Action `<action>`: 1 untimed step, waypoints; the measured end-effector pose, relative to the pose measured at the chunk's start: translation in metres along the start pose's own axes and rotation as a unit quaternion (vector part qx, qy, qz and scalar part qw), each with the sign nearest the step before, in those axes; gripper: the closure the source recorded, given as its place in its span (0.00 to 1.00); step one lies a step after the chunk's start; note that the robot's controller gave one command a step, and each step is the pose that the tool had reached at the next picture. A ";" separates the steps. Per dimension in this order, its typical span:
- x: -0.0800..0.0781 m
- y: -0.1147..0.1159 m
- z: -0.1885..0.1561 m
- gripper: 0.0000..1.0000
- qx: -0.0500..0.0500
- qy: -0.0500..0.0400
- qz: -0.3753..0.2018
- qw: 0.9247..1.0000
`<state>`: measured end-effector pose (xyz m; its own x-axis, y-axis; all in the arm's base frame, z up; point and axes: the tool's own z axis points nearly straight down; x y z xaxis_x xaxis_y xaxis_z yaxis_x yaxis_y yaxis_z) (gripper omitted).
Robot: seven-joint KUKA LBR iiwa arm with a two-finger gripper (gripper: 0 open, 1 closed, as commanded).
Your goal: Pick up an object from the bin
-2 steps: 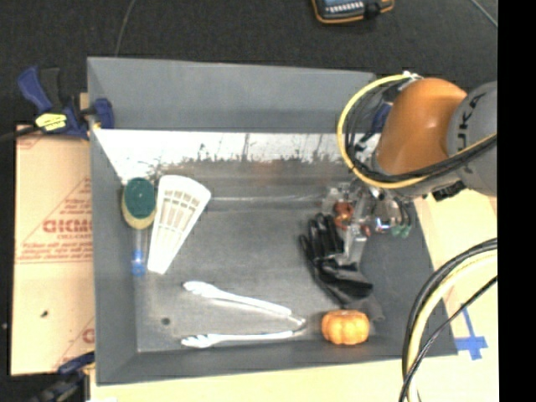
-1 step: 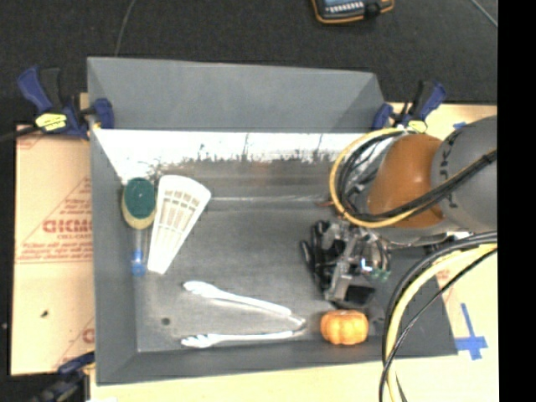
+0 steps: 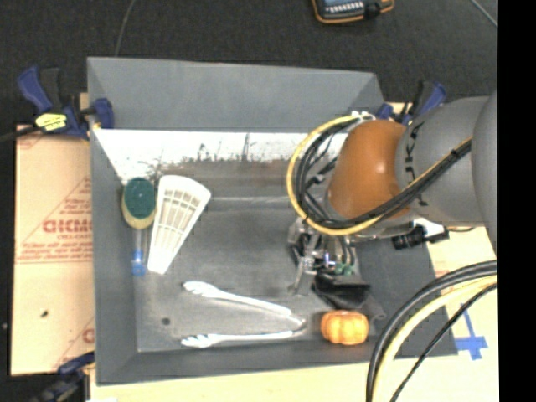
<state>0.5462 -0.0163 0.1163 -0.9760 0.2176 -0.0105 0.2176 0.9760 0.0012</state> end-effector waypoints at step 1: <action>0.036 0.000 0.016 0.00 0.002 0.003 0.018 1.000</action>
Offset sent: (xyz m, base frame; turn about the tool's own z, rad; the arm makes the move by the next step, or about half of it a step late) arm -0.0351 0.0467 -0.0463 0.3255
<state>0.5111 -0.0085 0.1001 -0.9673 0.2534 -0.0055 0.2534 0.9674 -0.0027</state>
